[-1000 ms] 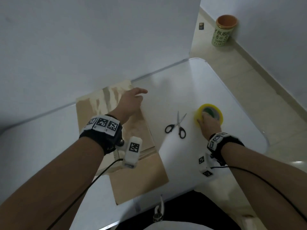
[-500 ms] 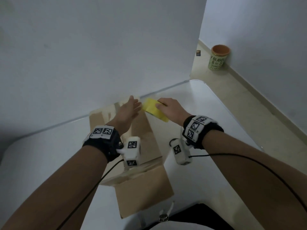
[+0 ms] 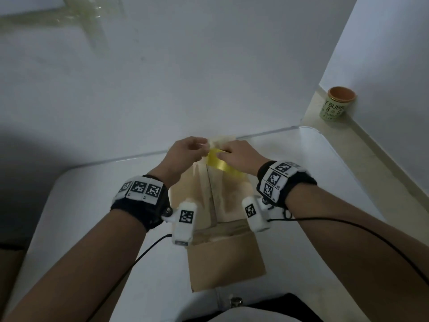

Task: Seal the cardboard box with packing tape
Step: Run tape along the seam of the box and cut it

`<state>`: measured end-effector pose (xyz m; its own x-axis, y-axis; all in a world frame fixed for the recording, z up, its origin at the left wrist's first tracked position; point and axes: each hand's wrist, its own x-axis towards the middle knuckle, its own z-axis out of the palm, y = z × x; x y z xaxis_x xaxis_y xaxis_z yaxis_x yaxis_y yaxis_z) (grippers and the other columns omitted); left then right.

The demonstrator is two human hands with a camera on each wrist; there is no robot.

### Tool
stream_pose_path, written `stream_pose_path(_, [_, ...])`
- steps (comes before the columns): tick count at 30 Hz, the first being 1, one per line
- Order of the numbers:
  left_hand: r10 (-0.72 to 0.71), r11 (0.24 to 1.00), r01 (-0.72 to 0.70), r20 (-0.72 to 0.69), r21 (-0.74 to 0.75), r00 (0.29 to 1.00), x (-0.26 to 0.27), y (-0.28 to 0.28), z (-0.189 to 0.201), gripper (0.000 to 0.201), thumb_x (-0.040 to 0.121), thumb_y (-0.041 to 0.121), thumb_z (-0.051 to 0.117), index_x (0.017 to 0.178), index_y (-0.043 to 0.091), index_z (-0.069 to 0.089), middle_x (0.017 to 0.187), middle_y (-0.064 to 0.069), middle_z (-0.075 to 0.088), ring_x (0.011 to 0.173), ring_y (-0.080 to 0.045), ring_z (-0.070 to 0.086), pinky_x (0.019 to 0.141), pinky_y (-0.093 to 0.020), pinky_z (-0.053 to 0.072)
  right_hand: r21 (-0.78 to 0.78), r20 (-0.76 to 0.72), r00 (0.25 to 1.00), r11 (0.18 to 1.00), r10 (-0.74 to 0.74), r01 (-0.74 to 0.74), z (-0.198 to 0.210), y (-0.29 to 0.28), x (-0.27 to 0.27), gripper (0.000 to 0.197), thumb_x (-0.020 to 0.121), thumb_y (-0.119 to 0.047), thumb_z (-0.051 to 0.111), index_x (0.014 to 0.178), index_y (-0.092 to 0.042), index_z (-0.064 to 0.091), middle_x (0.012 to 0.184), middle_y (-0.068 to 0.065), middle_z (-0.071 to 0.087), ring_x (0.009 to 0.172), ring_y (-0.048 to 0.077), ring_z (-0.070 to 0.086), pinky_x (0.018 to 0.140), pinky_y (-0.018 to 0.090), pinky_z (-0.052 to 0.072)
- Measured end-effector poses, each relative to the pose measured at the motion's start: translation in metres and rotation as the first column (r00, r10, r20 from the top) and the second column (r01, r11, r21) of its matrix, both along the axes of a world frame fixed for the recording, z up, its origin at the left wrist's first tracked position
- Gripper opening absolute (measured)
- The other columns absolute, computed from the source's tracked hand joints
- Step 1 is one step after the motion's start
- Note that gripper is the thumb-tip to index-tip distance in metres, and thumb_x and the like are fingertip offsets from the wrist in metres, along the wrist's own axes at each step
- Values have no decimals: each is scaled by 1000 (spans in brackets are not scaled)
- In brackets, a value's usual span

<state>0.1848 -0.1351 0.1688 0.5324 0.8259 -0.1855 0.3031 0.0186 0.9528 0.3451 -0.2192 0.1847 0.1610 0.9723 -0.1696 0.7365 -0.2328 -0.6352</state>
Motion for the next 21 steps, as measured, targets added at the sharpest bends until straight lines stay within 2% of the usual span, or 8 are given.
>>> stream_pose_path(3, [48,999,-47,-34,18,998,-18,0,-4,14,85,5,68,97,12,70,92,-6,70,87,-16,64,87,-30,53,-59,78,994,996,70,-65,8,1,-15,33,93,-35,46,74,-9,52,71,5,49,71,22,49,58,31,33])
stream_pose_path(5, [91,996,-90,-49,25,995,-31,-3,-7,9,84,5,69,83,13,71,82,-6,69,79,-17,64,83,-30,55,-133,130,983,984,132,-114,13,0,-21,39,97,-41,40,84,-8,57,85,5,53,83,22,50,69,31,37])
stream_pose_path(6, [94,995,-93,-66,20,993,-38,-4,-9,7,84,6,69,81,12,70,79,-5,68,76,-17,63,80,-28,54,-158,140,978,979,153,-131,15,-1,-24,42,98,-44,38,81,-10,55,87,4,53,84,22,49,71,31,37])
stream_pose_path(10, [5,991,-6,-12,-130,1000,-64,-17,-19,3,93,10,60,91,8,63,87,-9,67,82,-20,63,82,-28,54,-198,157,972,970,174,-142,15,-3,-36,45,95,-49,41,59,-22,40,66,-3,44,69,18,45,55,27,31])
stream_pose_path(14, [-4,979,19,74,-205,997,-78,-31,-22,4,97,13,53,96,9,55,89,-10,66,76,-18,63,79,-29,52,-221,217,947,957,235,-186,11,-6,-51,52,93,-54,43,59,-15,40,61,1,41,58,17,40,52,28,28])
stream_pose_path(17, [-52,978,63,59,-201,997,-86,-37,-23,10,93,10,61,101,7,56,85,-10,67,76,-16,65,79,-27,53,-267,215,941,943,260,-199,12,-11,-58,52,95,-52,41,65,-11,49,63,3,46,56,16,42,51,26,30])
stream_pose_path(19, [-51,979,61,56,-193,997,-90,-41,-25,16,88,5,66,101,6,57,83,-12,67,77,-18,64,78,-27,53,-293,135,954,931,267,-219,16,-18,-61,52,94,-54,43,77,-8,60,71,3,54,63,16,50,53,24,34])
stream_pose_path(21, [-18,981,31,72,-190,997,-95,-45,-27,15,86,3,68,97,8,60,79,-11,67,76,-19,63,77,-27,53,-350,-150,974,912,172,-215,18,-25,-61,45,91,-52,51,93,-9,64,83,2,63,73,16,59,61,23,43])
